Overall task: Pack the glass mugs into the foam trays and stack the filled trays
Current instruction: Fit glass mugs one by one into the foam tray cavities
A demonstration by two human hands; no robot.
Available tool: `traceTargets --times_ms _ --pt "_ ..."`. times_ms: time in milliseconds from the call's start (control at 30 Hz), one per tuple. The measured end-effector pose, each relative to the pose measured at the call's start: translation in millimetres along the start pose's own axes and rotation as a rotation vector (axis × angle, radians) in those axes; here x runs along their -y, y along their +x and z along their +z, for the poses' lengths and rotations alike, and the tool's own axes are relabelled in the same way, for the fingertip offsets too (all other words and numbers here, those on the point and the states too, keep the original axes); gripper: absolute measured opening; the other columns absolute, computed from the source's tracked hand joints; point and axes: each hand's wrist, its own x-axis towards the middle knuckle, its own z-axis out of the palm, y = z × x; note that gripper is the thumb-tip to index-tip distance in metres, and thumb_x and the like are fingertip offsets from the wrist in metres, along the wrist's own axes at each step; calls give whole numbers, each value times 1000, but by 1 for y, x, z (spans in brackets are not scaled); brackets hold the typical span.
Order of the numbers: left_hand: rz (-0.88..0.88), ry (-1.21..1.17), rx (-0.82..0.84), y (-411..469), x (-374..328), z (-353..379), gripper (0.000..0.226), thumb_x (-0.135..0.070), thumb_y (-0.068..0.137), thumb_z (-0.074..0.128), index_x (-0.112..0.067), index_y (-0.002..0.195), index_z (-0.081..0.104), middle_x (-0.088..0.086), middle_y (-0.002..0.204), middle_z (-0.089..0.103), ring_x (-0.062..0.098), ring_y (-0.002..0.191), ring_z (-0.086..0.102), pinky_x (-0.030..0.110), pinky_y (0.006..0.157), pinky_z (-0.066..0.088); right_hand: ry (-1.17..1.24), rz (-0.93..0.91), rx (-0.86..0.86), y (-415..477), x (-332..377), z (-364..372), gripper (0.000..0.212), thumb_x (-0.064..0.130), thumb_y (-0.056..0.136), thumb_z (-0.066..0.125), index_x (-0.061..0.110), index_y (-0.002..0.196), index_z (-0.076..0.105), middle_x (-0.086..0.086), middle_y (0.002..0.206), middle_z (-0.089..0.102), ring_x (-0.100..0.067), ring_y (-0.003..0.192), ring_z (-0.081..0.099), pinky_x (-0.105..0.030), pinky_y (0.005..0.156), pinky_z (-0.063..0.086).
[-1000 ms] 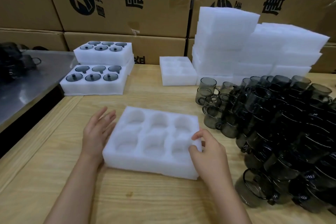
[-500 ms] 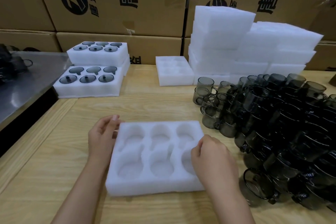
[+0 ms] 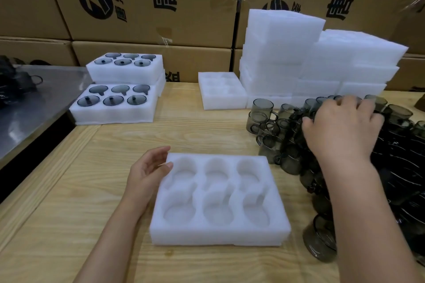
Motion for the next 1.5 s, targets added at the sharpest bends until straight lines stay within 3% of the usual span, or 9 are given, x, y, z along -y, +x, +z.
traceTargets --times_ms 167,400,567,733,833,967,1133,1300,1500 --pt "-10 11 7 1 0 0 39 -11 70 71 -11 108 65 11 104 67 26 99 62 38 86 49 -205 42 235 19 0 10 39 32 89 57 10 121 56 -19 137 37 -37 128 26 -48 109 19" --pt "-5 11 27 4 5 -4 32 1 80 69 -14 107 67 10 104 68 30 102 62 39 86 49 -162 -34 146 18 -1 6 24 10 85 56 5 108 61 -19 120 51 -38 122 38 -60 112 6" --pt "-5 -17 25 4 5 -6 38 -16 68 69 -16 106 68 5 102 70 24 99 64 34 82 49 399 -275 -40 -25 3 5 11 6 80 64 0 89 69 -18 108 59 -39 99 51 -46 90 41" --pt "6 -133 -14 6 3 -4 30 -7 77 64 -13 106 67 5 106 71 26 106 62 34 89 51 807 -353 136 -84 33 34 9 -1 84 61 -2 91 67 -11 118 59 -32 103 56 -35 89 42" --pt "26 -252 -23 6 -5 -4 35 -9 76 57 -11 111 65 9 116 68 24 118 59 37 101 44 926 -402 139 -99 48 40 9 -7 82 61 -2 87 67 -12 111 62 -32 97 59 -36 85 46" --pt "-17 -239 80 0 -9 2 28 -10 76 58 -19 96 76 2 111 71 17 105 65 29 84 56 968 -487 93 -109 68 34 9 -7 80 62 -1 85 67 -14 107 63 -32 99 60 -27 85 42" --pt "-64 -212 153 -4 -9 6 27 -14 82 56 -8 103 72 16 107 69 28 93 66 36 79 56 960 -604 240 -116 89 29 13 2 89 54 4 96 65 -5 134 48 -26 114 52 -31 85 45" --pt "-44 -226 142 -4 -7 7 24 -14 79 58 -12 96 76 10 105 71 24 90 67 36 80 56 1099 -428 292 -122 100 30 23 9 90 55 20 108 65 3 139 44 -17 113 52 -23 91 40" --pt "3 -307 243 -4 -6 5 32 0 75 55 -19 86 79 0 121 68 16 113 63 28 84 55 1331 -139 587 -119 119 28 70 46 85 62 24 143 31 2 136 47 -14 126 41 -28 102 36"
